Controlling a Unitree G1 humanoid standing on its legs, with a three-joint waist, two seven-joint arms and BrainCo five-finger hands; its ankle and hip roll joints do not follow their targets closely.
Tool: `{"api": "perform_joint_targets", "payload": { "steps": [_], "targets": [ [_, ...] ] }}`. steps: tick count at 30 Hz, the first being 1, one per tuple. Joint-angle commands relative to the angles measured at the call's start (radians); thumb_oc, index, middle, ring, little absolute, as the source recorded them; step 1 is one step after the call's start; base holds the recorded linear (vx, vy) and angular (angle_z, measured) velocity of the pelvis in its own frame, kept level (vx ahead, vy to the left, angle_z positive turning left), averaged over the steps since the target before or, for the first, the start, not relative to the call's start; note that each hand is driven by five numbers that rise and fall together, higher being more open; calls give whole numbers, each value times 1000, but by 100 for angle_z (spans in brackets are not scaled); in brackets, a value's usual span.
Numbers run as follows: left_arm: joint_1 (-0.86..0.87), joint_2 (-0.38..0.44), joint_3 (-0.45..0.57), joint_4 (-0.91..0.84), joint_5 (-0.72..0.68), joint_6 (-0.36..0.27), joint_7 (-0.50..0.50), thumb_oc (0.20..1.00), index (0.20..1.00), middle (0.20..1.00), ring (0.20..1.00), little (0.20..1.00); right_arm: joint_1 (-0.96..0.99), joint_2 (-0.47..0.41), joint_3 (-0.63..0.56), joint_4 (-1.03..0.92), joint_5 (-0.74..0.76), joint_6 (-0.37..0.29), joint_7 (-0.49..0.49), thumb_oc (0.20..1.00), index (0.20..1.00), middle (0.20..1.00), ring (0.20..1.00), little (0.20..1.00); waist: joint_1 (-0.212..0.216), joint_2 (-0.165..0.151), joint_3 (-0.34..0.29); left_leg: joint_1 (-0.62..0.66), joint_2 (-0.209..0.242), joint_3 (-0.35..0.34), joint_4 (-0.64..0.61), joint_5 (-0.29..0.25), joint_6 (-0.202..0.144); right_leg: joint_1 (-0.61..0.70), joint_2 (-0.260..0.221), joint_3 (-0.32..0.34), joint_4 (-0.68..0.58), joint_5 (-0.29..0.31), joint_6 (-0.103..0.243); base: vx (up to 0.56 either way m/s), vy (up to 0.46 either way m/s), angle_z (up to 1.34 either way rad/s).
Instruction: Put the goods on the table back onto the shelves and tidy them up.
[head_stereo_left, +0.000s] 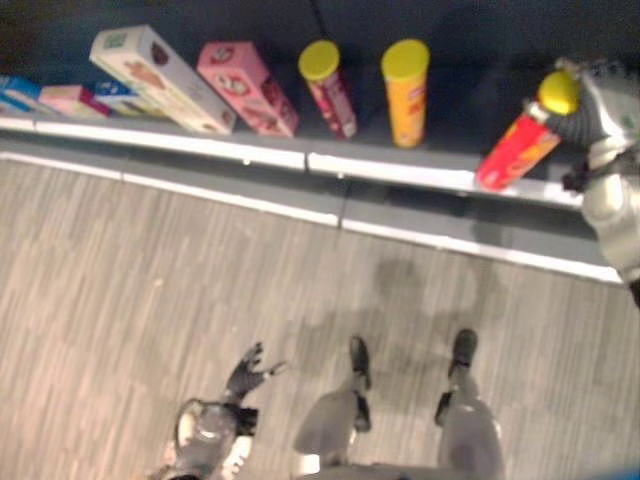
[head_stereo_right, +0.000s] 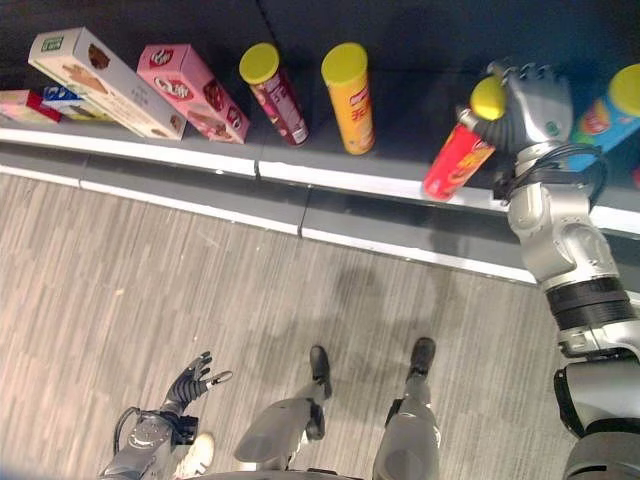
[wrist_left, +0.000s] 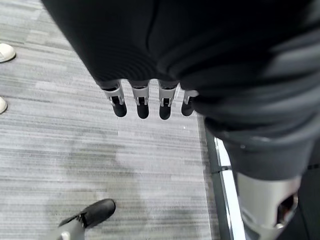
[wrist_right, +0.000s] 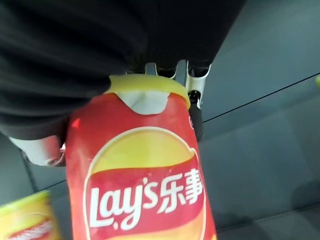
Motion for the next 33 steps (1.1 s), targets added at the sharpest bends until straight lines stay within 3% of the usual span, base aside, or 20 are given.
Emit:
{"api": "perform_joint_targets", "payload": {
  "steps": [1, 15, 19, 33],
  "targets": [
    [-9, 56, -80, 13, 5, -28, 29, 1000, 1000, 1000, 1000, 1000, -184, -66, 24, 9, -41, -4, -110, 200, 200, 200, 200, 200, 21, -17, -22, 6, 28, 45, 1, -9, -71, -51, -51, 30, 191, -184, 70, -34, -26, 5],
    [-79, 63, -75, 60, -22, -41, 51, 1000, 1000, 1000, 1000, 1000, -313, -112, 133, 120, -85, 27, -147, 200, 200, 200, 200, 200, 26, -6, 3, -28, 45, 39, 1, 6, -86, -90, -54, 5, 223, -193, 72, -27, -14, 5],
    [-88, 62, -69, 53, -42, -45, 57, 1000, 1000, 1000, 1000, 1000, -386, -142, 218, 193, -114, 45, -141, 200, 200, 200, 200, 200, 34, 6, 10, -51, 50, 35, 1, 18, -96, -109, -63, -10, 229, -185, 72, -30, -1, 6],
    [-100, 48, -82, 49, -39, -51, 69, 1000, 1000, 1000, 1000, 1000, -422, -153, 254, 239, -136, 71, -158, 200, 200, 200, 200, 200, 33, 19, 16, -65, 45, 29, 1, 18, -98, -121, -80, -12, 232, -177, 76, 0, 1, 1]
  ]
}}
